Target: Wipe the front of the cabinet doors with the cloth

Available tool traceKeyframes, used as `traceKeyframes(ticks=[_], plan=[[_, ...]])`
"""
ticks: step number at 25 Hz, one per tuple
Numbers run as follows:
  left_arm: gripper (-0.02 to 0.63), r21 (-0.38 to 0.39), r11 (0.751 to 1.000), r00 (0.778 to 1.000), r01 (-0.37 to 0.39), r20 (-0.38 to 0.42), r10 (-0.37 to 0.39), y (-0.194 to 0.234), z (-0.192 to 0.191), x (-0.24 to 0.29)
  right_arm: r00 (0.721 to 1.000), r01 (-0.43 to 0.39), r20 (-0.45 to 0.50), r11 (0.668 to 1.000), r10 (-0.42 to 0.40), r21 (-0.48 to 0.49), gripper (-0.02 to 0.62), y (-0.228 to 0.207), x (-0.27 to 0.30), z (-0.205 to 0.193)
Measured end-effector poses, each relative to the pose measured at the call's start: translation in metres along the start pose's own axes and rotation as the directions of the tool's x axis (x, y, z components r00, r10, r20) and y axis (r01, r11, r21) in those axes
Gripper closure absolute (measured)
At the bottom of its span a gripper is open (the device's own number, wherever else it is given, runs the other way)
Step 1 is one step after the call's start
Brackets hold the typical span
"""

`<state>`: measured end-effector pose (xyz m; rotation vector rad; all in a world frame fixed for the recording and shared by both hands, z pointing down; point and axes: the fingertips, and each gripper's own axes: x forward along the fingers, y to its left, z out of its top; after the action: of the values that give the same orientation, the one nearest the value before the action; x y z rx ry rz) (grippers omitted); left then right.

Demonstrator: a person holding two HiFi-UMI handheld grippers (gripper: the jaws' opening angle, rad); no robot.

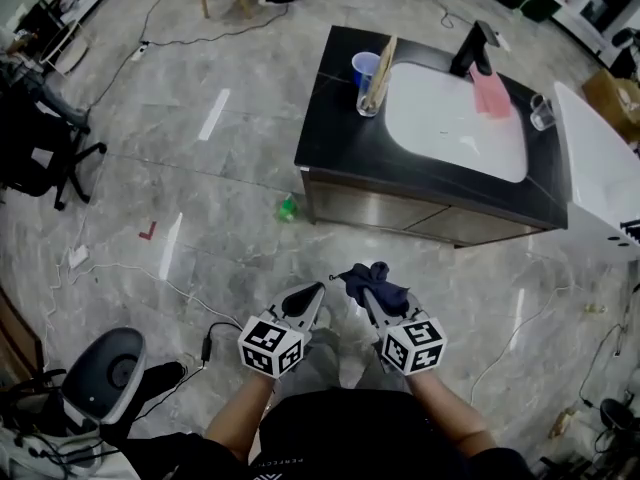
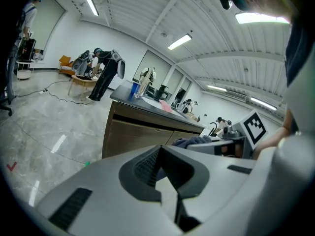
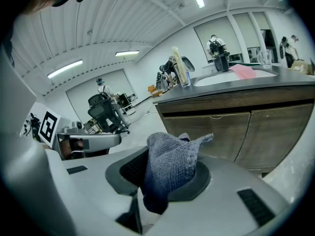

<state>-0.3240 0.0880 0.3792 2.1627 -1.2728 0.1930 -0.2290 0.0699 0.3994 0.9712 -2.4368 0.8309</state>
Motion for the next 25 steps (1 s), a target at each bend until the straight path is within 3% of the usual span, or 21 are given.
traceKeyframes(ticks=[9,25], plan=[[0.601,-0.001,1.000,1.000,0.003,-0.010,-0.003,0.050,0.002,0.015,1.000,0.011,-0.029,1.000,-0.012,-0.026,0.488,0.004,0.048,0.004],[0.600,-0.010,0.994,0.993,-0.113,0.036,0.113,0.128,0.016,0.037,0.999,-0.044,-0.034,0.993,0.041,-0.108,0.486,0.008,0.146,0.025]])
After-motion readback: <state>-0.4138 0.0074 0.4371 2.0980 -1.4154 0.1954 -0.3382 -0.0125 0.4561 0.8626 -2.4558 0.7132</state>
